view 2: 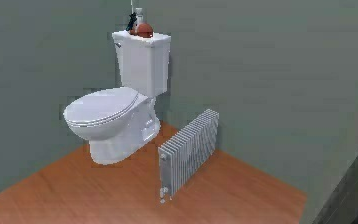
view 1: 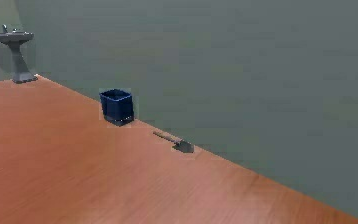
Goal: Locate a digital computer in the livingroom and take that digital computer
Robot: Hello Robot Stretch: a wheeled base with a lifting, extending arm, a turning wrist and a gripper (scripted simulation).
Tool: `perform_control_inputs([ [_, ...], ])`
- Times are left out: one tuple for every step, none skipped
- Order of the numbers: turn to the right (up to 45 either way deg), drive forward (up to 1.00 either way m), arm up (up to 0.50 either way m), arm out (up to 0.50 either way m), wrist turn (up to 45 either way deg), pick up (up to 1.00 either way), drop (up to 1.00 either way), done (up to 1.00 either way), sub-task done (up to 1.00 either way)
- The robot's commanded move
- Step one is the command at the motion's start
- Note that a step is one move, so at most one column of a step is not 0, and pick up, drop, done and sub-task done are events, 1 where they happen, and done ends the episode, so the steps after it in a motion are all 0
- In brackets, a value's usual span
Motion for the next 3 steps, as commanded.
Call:
perform_control_inputs([
  [0.0, 0.25, 0.00, 0.00, 0.0, 0.00, 0.00, 0.00, 0.00],
  [-45.0, 0.00, 0.00, 0.00, 0.0, 0.00, 0.00, 0.00, 0.00],
  [0.0, 1.00, 0.00, 0.00, 0.0, 0.00, 0.00, 0.00, 0.00],
])
